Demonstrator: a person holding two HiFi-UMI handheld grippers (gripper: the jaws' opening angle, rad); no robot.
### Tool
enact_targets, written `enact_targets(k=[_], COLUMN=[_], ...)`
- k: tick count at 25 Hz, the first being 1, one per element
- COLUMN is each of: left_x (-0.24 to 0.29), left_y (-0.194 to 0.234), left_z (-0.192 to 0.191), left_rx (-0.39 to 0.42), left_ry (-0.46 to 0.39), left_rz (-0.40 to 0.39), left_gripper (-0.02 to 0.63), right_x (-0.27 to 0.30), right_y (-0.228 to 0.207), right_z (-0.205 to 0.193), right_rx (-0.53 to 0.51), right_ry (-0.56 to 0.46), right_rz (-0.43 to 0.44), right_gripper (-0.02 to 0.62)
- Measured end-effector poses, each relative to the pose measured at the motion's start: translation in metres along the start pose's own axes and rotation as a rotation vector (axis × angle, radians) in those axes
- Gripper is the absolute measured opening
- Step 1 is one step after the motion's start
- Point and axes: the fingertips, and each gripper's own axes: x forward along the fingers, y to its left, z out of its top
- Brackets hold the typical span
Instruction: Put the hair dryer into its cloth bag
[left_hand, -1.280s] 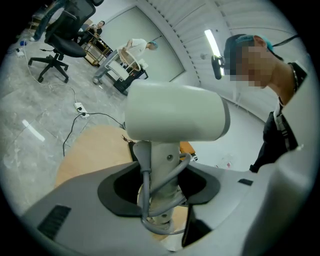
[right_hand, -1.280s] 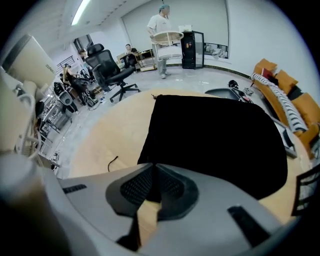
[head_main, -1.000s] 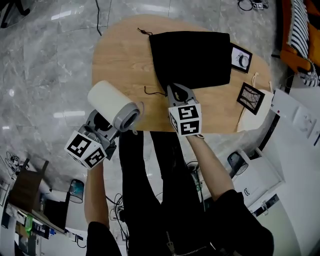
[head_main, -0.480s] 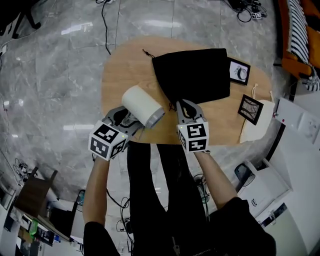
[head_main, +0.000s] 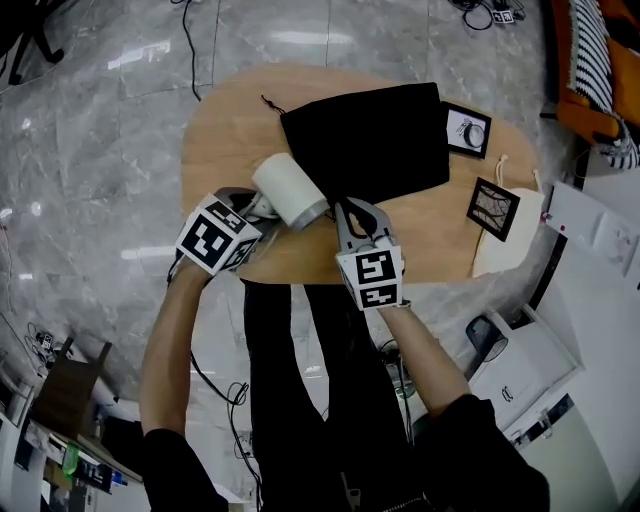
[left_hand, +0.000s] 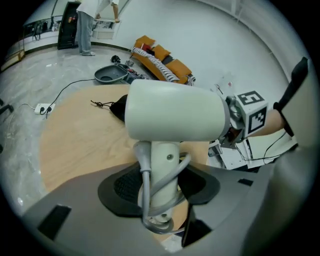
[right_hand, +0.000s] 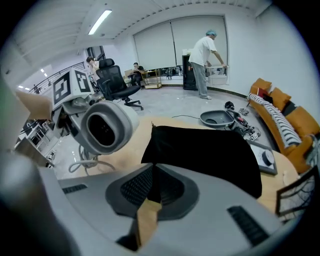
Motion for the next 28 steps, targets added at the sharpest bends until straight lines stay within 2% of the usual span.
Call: enact_targets(k=[6,8,11,15,20,24,28], left_x=[0.010,0.015,0.020,0.024,0.028,0.032,0.033], left_y=[0.015,0.017,0.017,0.017,0.016,0.007,0.004], left_z=[-0.021,-0.027,-0.031,-0.034,-0.031,-0.035,-0.029], left_rx=[0.132,0.166,0.171,0.182,0.199,0.214,0.189], left_ry=[0.285,0.353,0.434,0.536,0.582,0.634,0.593], left_rz=[0.058,0.066,0.061,0.060,0.075,0.039,0.019], left_gripper=[0.218,0.218,0.218,0.219,0.218,0.218,0.219], right_x=[-0.007,-0.010,-0.014,-0.021,-0.033,-0.044,-0.044], right_y=[0.006,0.010,0.016,0.019,0.024,0.019,0.033], right_z=[-0.008,-0.011,-0.012,-0.009,0.001,0.007,-0.004], right_rx=[0.012,-0.014,-0.061,-0.059,-0.097,-0.058,-0.164], right_ry=[0.002,-0.001,-0.014,-0.032,-0.073,-0.116,-0.049], right_rz=[0.016,0.023,0.028,0.035,0.048,0.032,0.122], right_gripper=[0.025,0.025,0.025,0.025,0.025,0.025,0.025])
